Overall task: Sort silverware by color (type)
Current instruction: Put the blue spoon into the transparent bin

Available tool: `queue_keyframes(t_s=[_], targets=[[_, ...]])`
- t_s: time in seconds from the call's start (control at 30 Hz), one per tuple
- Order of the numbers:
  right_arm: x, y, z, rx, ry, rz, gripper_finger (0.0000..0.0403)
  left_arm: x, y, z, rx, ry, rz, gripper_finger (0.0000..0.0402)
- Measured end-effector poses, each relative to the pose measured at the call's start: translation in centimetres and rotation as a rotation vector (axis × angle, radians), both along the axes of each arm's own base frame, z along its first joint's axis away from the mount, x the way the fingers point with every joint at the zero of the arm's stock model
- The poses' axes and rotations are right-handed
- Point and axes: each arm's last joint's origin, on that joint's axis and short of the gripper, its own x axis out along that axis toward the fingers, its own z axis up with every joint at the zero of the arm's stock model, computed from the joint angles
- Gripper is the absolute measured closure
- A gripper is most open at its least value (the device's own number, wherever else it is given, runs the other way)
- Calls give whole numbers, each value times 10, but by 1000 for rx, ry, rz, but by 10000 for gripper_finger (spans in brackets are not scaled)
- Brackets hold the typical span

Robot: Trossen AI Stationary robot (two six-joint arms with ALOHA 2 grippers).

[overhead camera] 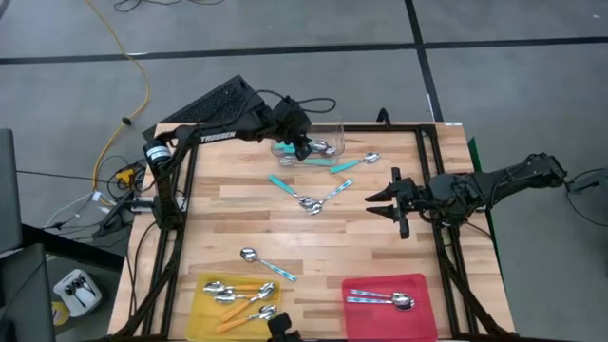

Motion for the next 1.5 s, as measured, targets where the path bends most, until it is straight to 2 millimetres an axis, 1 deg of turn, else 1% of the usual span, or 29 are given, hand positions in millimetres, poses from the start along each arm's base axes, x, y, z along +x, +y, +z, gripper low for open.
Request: queue_keyframes(t_s=[0.07, 0.17, 0.27, 0.33, 0.43, 0.53, 0.57, 0.67, 0.8, 0.87, 0.93, 0.97, 1.13, 1.27, 1.37, 1.5], targets=[[0, 0, 0, 0, -1, 0, 259, 5, -5, 22, 6, -9, -18, 265], [0, 0, 0, 2, -1, 0, 259, 12, -18, 56, 27, -25, -65, 265], [0, 1, 0, 3, -1, 4, 259, 18, -36, 92, 69, -67, -126, 265], [0, 2, 0, 9, -1, 10, 259, 18, -52, 115, 106, -118, -169, 265], [-1, 3, 0, 25, 0, 15, 259, 12, -80, 150, 170, -228, -236, 265], [-1, 5, 0, 27, 0, 26, 259, -3, -109, 178, 225, -309, -288, 265], [-1, 5, 0, 27, -1, 28, 259, -10, -118, 186, 244, -327, -301, 265], [-1, 5, 0, 29, -1, 28, 259, -26, -141, 196, 285, -340, -323, 265], [-1, 5, 0, 29, -1, 27, 259, -53, -163, 195, 303, -369, -347, 265], [-1, 5, 1, 30, -3, 27, 259, -72, -170, 193, 293, -409, -340, 265], [-1, 5, 1, 30, -2, 26, 259, -89, -173, 186, 280, -460, -322, 265], [-1, 5, 1, 30, -3, 27, 259, -98, -175, 181, 270, -485, -313, 265], [-1, 5, 0, 29, 0, 25, 259, -130, -180, 139, 176, -599, -245, 265], [5, 6, -3, 24, 16, 20, 259, -153, -185, 105, 89, -686, -195, 265], [14, 8, -3, 29, -9, 19, 259, -166, -191, 81, 6, -723, -173, 265], [28, 13, -8, 20, -13, 21, 259, -183, -198, 68, -52, -786, -150, 265]])
